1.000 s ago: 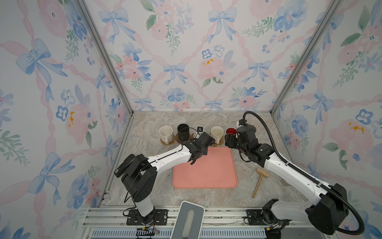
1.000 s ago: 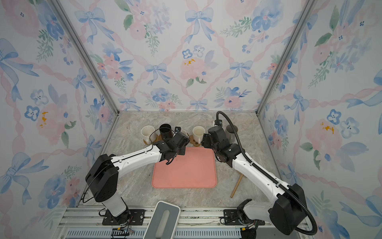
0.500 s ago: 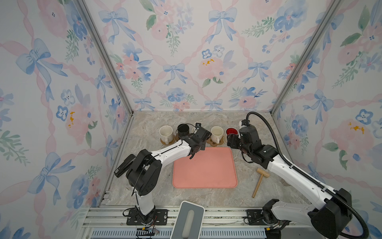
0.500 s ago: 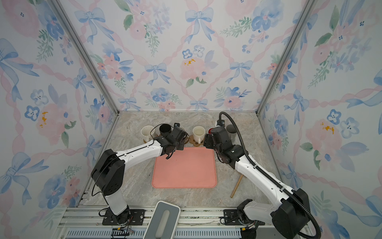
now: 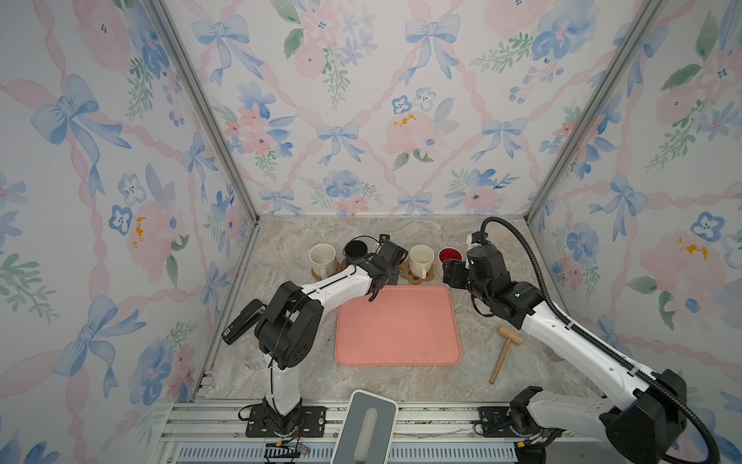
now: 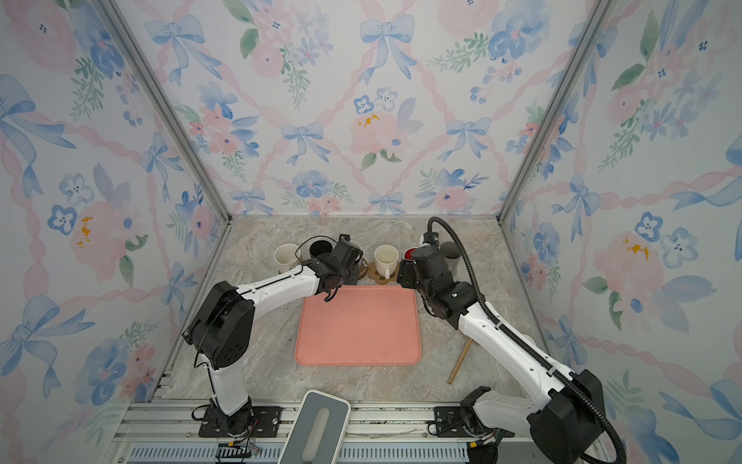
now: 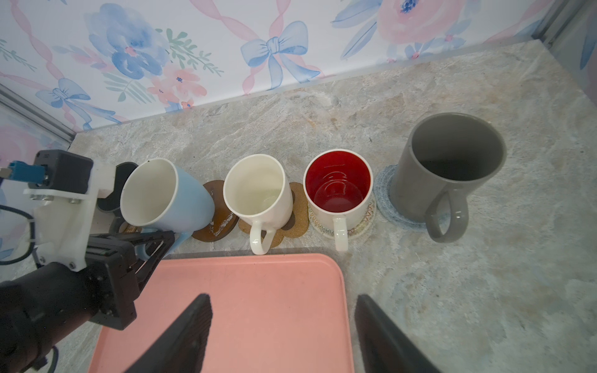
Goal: Place cups on coasters
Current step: Place the cup on the coaster.
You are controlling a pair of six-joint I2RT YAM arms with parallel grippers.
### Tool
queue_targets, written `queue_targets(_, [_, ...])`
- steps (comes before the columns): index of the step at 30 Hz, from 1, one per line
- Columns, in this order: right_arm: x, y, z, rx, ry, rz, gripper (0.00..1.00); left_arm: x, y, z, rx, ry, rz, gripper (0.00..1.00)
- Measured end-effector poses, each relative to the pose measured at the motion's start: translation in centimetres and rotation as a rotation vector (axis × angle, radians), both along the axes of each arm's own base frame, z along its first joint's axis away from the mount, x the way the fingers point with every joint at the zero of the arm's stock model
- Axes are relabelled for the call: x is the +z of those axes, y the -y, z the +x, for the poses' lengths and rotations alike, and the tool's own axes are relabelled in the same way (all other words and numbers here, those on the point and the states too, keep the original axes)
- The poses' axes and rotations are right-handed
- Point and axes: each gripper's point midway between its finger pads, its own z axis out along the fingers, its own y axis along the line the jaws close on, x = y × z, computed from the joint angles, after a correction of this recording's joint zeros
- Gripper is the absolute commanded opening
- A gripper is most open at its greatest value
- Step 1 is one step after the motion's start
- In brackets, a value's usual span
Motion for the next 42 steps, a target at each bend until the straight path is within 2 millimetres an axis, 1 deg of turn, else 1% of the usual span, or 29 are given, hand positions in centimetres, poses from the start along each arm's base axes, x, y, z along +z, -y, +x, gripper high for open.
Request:
queue_targets(13, [-0.1, 0.1, -0.1, 0.0, -0.005, -0.004, 0.73, -1.9, -0.1, 0.7, 0.006, -0.032, 0.009, 0.0])
queue_targets(32, [-0.2, 0.1, -0.1, 0.001, -0.008, -0.008, 0.73, -1.9, 0.1, 0.9, 0.004, -0.029, 0.0, 0.0])
queue_targets(38, [-0.2, 0.1, -0.1, 0.001, -0.008, -0.008, 0.73, -1.9, 0.1, 0.9, 0.003, -0.029, 0.001, 0.14])
queue_targets(42, [-0.2, 0.1, -0.1, 0.001, -0.008, -0.008, 0.73, -1.6, 0.2, 1.2, 0.004, -0.016, -0.008, 0.2])
